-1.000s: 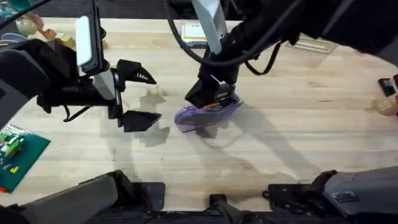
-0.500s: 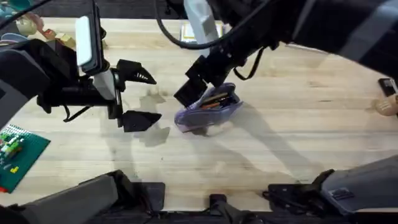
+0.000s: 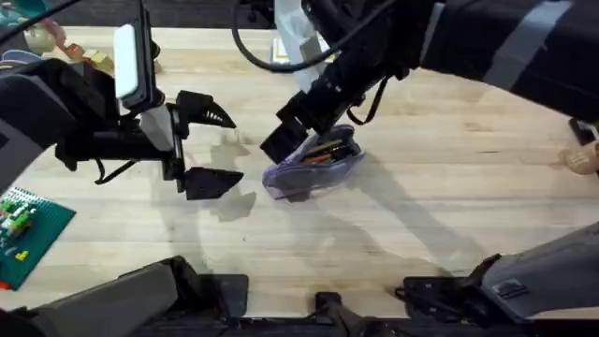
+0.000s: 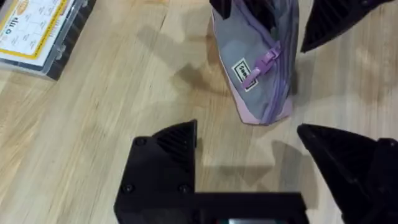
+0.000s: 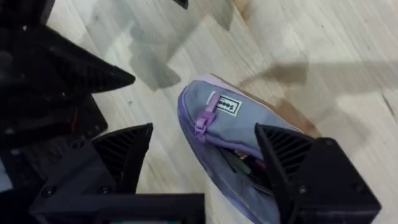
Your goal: Unzip the bag, pick up the pens from the table one at a time and place them inside, then zip the bag closed.
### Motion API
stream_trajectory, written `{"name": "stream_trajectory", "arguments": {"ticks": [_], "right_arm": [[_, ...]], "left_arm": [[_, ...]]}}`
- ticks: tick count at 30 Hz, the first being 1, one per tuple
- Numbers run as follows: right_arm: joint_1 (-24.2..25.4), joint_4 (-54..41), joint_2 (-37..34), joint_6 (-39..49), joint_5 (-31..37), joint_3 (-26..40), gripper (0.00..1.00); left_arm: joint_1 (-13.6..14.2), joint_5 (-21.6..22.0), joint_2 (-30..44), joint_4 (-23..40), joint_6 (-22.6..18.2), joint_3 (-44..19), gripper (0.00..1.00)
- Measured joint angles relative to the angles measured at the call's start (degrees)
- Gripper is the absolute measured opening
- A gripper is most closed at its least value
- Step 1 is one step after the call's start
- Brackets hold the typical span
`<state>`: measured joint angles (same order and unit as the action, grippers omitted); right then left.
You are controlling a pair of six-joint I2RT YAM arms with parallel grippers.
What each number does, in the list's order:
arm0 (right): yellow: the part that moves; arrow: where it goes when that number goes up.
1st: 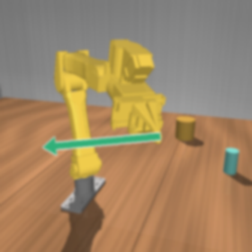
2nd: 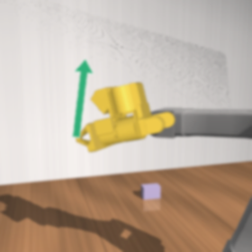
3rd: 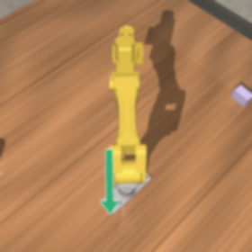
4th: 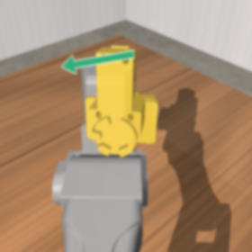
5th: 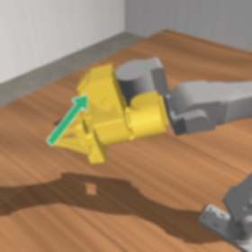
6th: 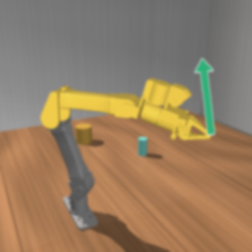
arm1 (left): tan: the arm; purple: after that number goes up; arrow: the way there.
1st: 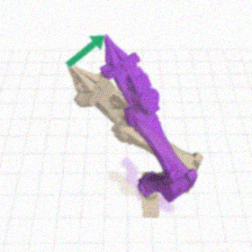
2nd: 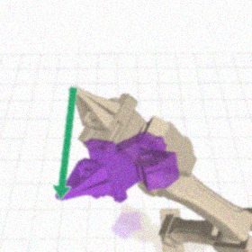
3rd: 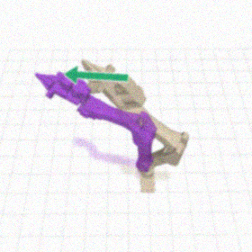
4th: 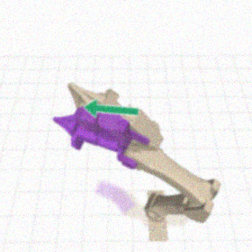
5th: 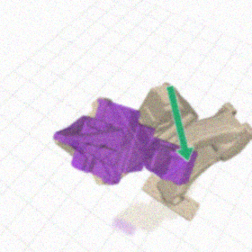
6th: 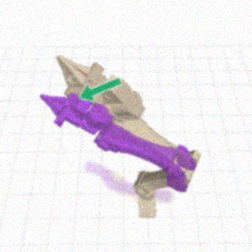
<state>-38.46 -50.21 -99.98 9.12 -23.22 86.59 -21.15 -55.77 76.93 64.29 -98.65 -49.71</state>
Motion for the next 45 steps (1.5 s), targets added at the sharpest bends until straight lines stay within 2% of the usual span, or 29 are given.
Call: {"name": "stream_trajectory", "arguments": {"ticks": [10,20,26,27,34,40,45], "right_arm": [[-0.29,1.00,-3.29,-3.40,-0.17,0.00,0.998],[-3.02,1.22,-7.45,-3.84,-0.19,0.00,0.988],[-3.69,1.09,-7.45,-4.29,-0.20,0.00,0.822],[-3.69,1.06,-7.45,-4.72,-0.20,0.00,0.732],[-3.69,1.06,-7.45,-6.62,-1.20,0.00,0.546],[-3.69,1.07,-7.45,-7.31,-2.10,0.00,0.325],[-3.63,1.10,-7.45,-7.44,-2.10,0.00,0.215]], "left_arm": [[0.00,0.00,0.00,-0.02,0.00,0.00,0.993],[0.00,0.00,0.00,0.00,0.00,0.01,0.993],[0.00,0.00,0.00,0.00,0.00,0.02,0.993],[0.00,0.00,0.00,0.00,0.00,0.02,0.992],[0.00,0.02,0.00,0.00,0.00,0.01,0.993],[0.00,0.00,0.00,0.00,0.00,0.02,0.993],[0.00,0.00,0.00,0.00,0.00,0.00,0.993]]}}
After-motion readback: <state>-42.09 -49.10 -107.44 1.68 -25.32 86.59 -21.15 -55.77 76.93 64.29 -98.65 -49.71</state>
